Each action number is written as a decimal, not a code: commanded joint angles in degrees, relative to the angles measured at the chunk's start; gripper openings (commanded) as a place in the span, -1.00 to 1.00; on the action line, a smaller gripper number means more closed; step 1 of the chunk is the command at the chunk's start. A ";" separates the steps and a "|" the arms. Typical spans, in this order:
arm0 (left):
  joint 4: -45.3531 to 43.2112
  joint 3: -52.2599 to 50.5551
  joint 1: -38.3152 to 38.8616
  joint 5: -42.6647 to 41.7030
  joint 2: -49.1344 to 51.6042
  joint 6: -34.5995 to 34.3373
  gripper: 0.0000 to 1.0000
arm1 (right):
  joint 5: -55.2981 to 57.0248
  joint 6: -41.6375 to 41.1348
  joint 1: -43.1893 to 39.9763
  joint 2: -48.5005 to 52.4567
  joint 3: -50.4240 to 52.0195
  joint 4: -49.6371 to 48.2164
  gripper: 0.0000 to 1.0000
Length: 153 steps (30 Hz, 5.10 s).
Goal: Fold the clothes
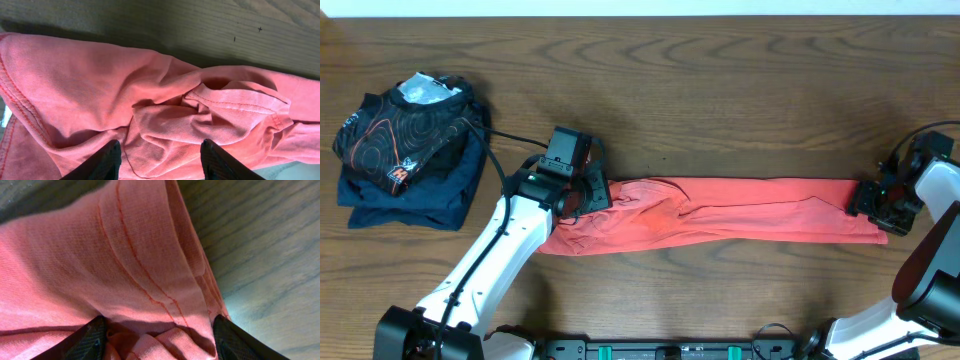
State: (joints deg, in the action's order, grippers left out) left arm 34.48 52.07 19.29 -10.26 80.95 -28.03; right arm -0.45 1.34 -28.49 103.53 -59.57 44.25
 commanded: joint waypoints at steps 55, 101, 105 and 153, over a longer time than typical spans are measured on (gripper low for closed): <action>1.75 0.94 -2.23 0.61 -0.15 1.86 0.06 | 5.95 -2.27 23.08 -0.52 -16.98 20.48 -0.95; 1.73 0.92 -2.25 0.68 -0.13 2.56 0.07 | -11.50 0.31 42.56 -0.55 -6.60 11.54 -0.76; 1.70 0.92 -2.25 0.68 -0.13 2.56 0.07 | -13.11 2.21 42.56 -0.55 -6.62 15.56 -0.61; 1.53 0.66 -2.25 0.68 -0.04 2.54 0.08 | -26.36 -2.47 51.52 -9.90 5.44 -6.03 -0.36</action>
State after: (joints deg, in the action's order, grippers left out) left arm 35.83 52.07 17.34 -10.26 80.95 -26.52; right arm -21.89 -3.33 22.98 93.36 -54.19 38.72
